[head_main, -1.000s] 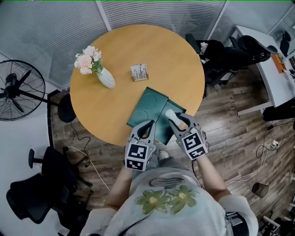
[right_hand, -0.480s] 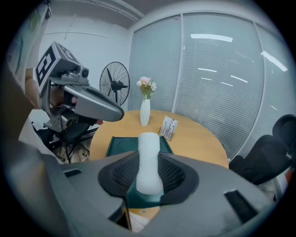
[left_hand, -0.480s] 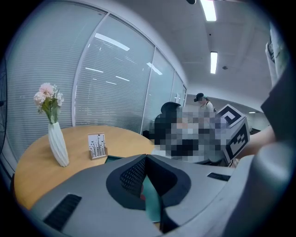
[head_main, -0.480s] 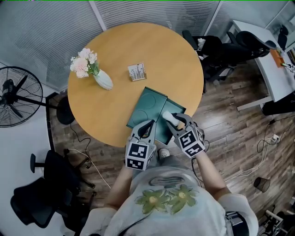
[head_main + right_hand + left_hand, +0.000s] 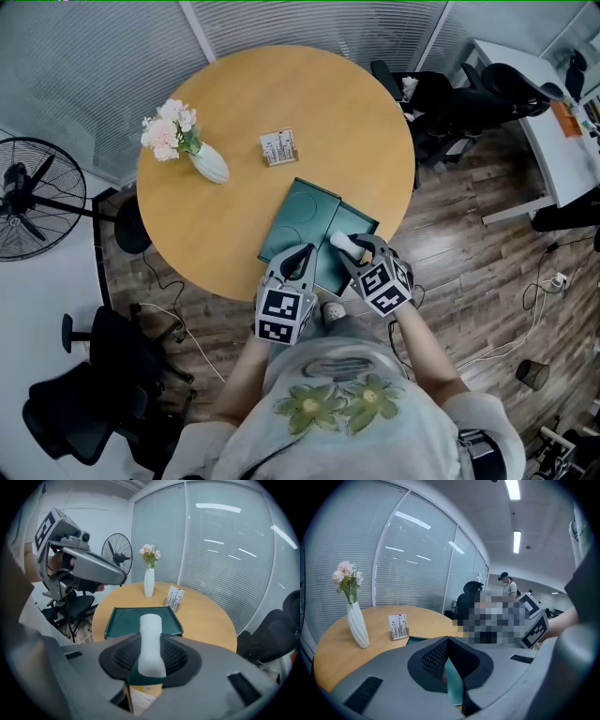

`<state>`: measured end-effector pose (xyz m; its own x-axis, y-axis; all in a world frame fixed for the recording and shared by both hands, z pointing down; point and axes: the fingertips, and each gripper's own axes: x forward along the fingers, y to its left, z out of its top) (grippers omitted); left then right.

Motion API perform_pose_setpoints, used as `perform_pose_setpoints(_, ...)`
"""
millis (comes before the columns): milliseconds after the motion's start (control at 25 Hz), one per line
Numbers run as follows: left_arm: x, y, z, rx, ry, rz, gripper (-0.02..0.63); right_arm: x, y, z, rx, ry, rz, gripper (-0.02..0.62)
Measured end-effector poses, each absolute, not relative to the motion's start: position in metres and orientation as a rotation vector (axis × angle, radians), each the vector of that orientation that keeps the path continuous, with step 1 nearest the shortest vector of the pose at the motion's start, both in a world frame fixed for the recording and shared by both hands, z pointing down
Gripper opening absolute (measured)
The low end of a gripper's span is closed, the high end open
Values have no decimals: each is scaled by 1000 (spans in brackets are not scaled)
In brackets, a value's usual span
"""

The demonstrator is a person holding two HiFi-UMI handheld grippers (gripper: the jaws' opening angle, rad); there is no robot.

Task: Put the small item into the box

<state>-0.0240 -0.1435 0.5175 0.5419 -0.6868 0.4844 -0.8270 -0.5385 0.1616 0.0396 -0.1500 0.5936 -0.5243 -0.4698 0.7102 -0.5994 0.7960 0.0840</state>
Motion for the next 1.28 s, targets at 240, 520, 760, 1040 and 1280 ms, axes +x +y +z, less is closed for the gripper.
perform_pose_setpoints(240, -28, -150, 520, 2407, -1244, 529, 0, 40, -152, 606, 755, -2189, 210, 136)
perform_pose_setpoints(520, -33, -152, 529, 2385, -1251, 537, 0, 40, -155, 625, 718, -2158, 225, 137)
perform_pose_setpoints(760, -36, -152, 532, 2371, -1254, 537, 0, 40, -154, 639, 700, -2136, 250, 137)
perform_pose_setpoints(1040, -39, -152, 536, 2364, -1255, 545, 0, 39, -157, 654, 676, -2109, 250, 137)
perform_pose_setpoints(1280, -40, -151, 538, 2361, -1258, 550, 0, 38, -157, 665, 647, -2091, 249, 137)
